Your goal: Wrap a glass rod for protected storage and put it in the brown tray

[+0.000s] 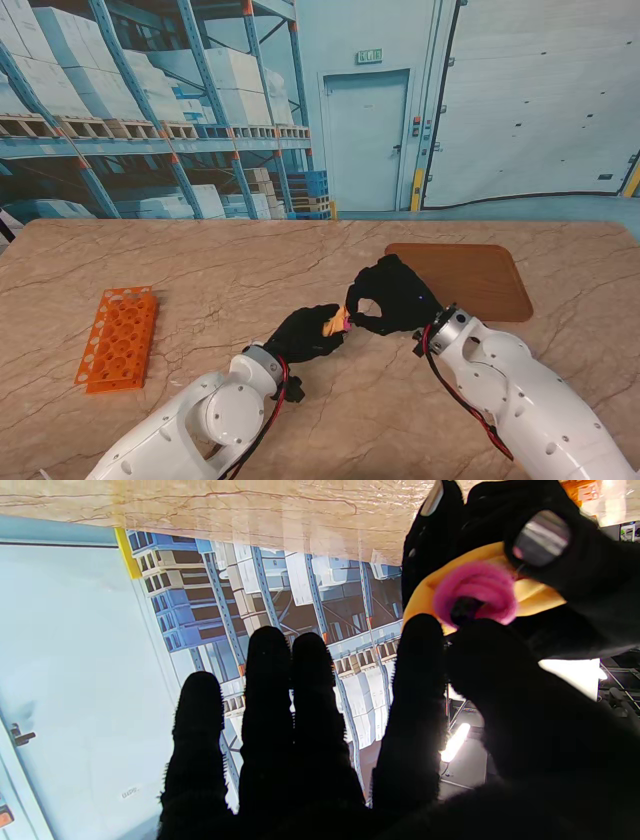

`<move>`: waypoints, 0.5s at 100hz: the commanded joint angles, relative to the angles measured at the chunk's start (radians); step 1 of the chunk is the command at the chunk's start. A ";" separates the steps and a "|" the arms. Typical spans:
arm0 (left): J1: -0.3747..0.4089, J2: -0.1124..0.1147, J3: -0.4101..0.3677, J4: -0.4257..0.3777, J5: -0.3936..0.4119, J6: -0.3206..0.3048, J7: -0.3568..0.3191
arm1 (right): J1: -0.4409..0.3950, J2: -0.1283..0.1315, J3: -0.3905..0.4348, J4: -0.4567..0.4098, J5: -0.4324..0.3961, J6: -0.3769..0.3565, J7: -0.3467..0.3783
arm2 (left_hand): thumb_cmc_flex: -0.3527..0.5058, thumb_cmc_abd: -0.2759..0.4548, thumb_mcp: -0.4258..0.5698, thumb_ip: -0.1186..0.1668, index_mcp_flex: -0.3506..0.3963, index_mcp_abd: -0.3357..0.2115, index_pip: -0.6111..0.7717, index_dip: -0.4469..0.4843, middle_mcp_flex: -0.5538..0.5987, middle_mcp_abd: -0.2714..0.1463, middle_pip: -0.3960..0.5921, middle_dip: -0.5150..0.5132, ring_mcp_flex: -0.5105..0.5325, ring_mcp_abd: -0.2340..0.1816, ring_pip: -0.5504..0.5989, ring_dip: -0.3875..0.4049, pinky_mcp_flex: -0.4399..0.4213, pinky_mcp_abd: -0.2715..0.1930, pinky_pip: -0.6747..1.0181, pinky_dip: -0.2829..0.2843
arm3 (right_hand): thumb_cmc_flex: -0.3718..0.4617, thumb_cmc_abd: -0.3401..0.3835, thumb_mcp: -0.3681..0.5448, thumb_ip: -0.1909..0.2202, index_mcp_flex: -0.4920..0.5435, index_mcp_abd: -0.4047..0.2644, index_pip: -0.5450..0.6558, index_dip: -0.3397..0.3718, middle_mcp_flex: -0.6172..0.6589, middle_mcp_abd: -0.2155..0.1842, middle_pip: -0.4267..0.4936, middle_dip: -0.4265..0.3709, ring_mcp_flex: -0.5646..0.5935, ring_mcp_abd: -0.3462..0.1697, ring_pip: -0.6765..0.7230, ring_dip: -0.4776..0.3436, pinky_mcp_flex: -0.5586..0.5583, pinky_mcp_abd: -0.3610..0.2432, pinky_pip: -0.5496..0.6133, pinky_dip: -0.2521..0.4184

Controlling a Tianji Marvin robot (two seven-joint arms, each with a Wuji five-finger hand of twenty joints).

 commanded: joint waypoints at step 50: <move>0.012 -0.008 -0.003 -0.013 -0.027 0.012 -0.006 | 0.013 -0.009 -0.021 0.009 0.012 0.007 0.015 | 0.037 0.354 -0.374 -0.044 0.031 -0.029 -0.046 0.046 -0.004 0.046 0.045 0.020 0.033 0.063 0.091 0.029 -0.002 -0.075 0.249 0.026 | -0.044 0.032 -0.043 -0.017 0.014 0.020 0.017 -0.008 0.022 0.016 0.010 0.017 0.002 0.009 -0.011 0.008 -0.007 0.010 -0.029 0.018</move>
